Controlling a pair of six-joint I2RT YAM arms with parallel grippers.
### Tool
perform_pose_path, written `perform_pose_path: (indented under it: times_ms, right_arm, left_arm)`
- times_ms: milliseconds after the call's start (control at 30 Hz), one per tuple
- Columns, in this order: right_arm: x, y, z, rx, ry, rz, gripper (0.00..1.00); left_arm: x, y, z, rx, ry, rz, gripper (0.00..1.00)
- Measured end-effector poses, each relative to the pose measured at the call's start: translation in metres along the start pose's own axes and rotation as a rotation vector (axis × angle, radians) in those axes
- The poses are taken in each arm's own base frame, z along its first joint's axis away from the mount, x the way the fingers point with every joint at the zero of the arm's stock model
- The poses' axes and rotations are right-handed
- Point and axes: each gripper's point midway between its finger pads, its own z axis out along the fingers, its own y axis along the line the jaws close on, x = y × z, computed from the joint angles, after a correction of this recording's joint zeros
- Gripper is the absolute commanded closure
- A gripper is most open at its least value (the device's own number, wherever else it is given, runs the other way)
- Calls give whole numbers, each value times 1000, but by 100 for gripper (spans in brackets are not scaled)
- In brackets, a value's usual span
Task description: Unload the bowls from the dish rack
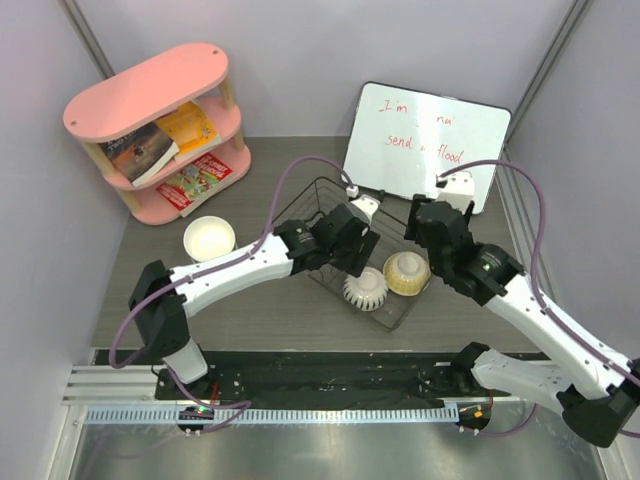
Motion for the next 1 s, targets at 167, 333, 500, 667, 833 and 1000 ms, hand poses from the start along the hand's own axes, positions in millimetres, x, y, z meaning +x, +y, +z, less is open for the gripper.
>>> perform_pose_path:
  times_ms: [167, 333, 500, 667, 833, 1000]
  right_arm:
    - [-17, -22, -19, 20, -64, 59, 33]
    - [-5, -18, -18, -5, -11, 25, 35]
    - [26, -4, -14, -73, 91, -8, 35]
    - [66, -7, -11, -80, 194, -54, 35]
    - [89, -9, -12, -84, 255, -75, 34]
    - [97, -11, -11, -78, 274, -75, 35]
  left_arm:
    - [-5, -31, 21, 83, 22, 41, 31]
    - [17, -41, 48, 110, 101, 76, 31]
    - [31, -40, 56, 123, 140, 88, 30]
    - [34, -37, 60, 170, 157, 74, 31]
    - [32, -22, 63, 219, 180, 37, 31]
    - [32, -10, 63, 268, 212, -4, 30]
